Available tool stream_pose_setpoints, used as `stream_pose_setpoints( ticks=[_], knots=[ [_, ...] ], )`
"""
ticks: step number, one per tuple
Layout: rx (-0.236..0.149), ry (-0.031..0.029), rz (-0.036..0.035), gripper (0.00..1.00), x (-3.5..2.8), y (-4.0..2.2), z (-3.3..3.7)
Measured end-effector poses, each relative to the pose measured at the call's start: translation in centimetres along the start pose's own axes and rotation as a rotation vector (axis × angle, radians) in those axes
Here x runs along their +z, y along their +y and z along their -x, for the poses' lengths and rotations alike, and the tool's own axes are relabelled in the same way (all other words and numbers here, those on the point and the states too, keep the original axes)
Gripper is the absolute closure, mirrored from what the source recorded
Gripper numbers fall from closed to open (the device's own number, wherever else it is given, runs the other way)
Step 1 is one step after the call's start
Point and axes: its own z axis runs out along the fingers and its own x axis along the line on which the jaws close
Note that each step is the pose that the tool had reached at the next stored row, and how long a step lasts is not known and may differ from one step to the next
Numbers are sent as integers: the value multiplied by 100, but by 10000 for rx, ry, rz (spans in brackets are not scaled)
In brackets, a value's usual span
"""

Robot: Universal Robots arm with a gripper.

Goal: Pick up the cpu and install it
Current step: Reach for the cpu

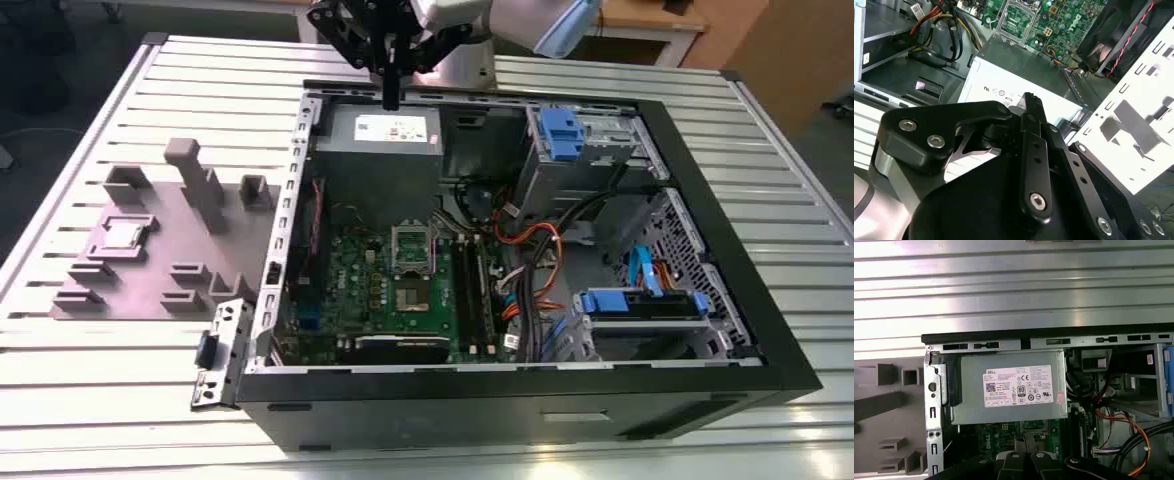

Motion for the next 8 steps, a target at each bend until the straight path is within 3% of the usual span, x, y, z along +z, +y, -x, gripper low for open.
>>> stream_pose_setpoints(
  ticks=[8],
  knots=[
    [1,-1,1,90,0,-1,-19]
  ],
)
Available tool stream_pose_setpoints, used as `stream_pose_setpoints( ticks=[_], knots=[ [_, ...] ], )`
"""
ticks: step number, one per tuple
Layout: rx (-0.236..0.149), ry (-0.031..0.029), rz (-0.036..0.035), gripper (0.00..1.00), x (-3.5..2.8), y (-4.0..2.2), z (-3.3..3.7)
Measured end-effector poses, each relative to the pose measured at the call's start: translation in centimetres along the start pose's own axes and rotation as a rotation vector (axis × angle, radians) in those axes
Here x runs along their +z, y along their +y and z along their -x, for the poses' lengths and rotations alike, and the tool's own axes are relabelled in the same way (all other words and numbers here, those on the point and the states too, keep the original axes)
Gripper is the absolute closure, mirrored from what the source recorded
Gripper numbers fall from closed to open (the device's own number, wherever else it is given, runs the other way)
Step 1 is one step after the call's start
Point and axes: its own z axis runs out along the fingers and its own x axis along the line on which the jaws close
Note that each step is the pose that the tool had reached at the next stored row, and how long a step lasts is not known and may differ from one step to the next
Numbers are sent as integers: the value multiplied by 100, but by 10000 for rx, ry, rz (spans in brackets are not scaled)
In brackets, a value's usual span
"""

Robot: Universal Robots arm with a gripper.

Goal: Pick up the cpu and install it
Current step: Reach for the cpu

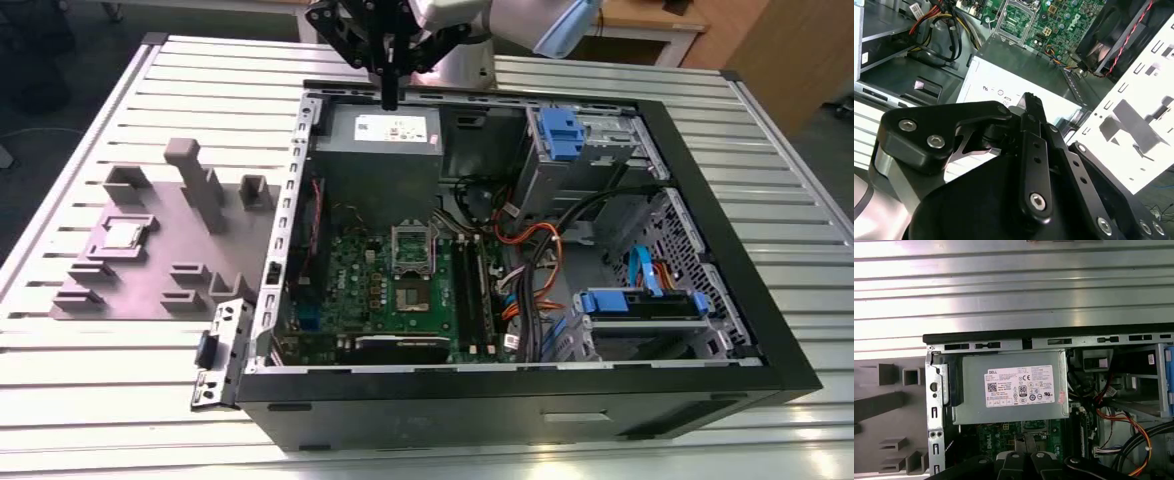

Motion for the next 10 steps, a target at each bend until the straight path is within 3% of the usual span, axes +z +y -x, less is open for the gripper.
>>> stream_pose_setpoints(
  ticks=[10],
  knots=[
    [0,1,-1,90,-1,-2,-24]
  ],
)
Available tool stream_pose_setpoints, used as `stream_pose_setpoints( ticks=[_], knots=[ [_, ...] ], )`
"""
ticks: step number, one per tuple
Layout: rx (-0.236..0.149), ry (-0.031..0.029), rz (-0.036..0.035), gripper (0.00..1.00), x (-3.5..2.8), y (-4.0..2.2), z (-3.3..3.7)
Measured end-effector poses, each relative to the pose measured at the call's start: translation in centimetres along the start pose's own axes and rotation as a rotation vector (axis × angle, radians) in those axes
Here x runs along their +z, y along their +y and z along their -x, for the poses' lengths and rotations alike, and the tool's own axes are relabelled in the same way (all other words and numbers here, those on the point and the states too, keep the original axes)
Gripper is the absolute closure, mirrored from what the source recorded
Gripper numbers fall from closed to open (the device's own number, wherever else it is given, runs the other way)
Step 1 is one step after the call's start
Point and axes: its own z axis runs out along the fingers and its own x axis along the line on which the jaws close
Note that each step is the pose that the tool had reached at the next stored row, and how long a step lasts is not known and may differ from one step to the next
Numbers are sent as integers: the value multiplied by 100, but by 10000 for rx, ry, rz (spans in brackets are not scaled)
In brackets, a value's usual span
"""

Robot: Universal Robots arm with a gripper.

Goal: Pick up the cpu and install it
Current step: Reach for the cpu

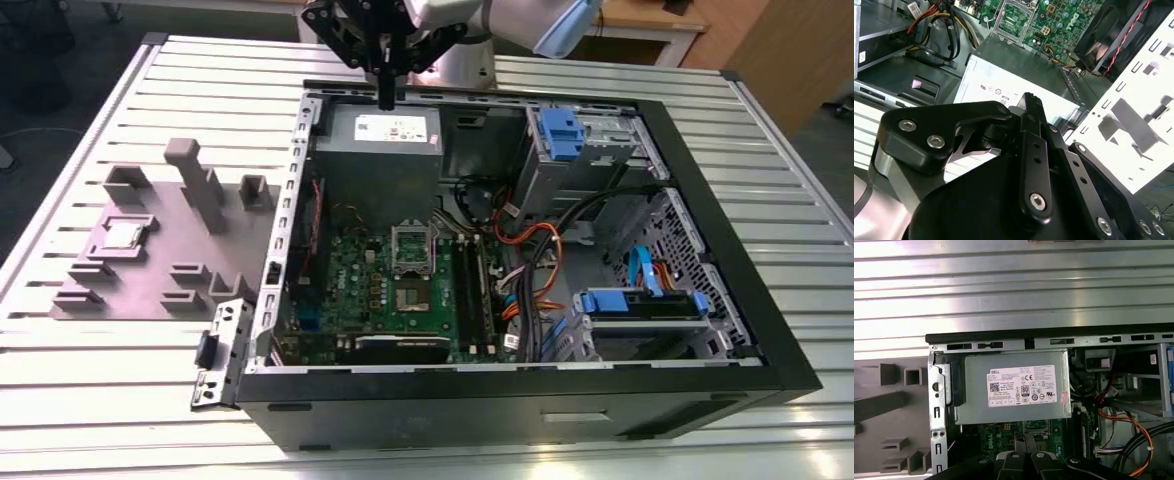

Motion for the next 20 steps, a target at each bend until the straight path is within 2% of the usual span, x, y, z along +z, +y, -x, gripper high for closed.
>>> stream_pose_setpoints(
  ticks=[8,16,20],
  knots=[
    [-2,0,1,90,-1,-3,-39],
    [-1,-1,1,90,-3,-10,-137],
    [-2,0,1,90,-4,-11,-144]
  ],
)
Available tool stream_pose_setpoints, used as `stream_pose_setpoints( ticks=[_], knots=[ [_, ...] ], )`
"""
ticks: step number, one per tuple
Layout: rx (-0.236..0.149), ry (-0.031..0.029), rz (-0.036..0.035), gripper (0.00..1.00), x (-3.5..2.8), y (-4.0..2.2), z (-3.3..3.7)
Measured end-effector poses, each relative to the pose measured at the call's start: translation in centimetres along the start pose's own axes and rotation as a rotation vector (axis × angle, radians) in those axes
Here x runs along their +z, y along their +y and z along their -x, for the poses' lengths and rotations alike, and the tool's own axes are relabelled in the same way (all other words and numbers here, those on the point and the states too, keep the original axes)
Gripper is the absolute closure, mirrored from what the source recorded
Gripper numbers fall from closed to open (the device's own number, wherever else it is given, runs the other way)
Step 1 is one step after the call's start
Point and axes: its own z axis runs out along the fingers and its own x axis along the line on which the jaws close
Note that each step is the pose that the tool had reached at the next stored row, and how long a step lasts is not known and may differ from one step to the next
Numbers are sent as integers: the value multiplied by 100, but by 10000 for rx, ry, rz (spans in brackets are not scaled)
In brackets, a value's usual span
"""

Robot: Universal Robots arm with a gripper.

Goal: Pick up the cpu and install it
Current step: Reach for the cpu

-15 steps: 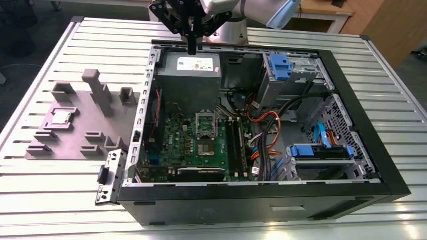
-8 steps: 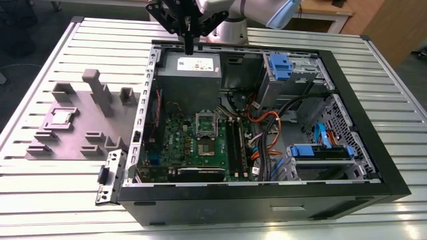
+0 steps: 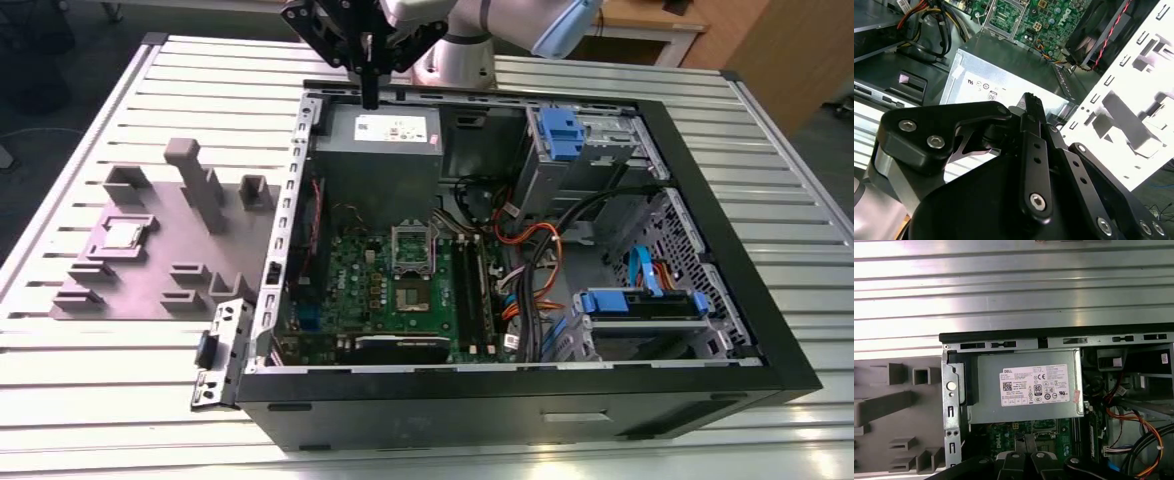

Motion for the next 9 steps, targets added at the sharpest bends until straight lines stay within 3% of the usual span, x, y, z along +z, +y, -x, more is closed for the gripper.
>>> stream_pose_setpoints(
  ticks=[9],
  knots=[
    [0,0,0,90,-1,-1,-20]
  ],
)
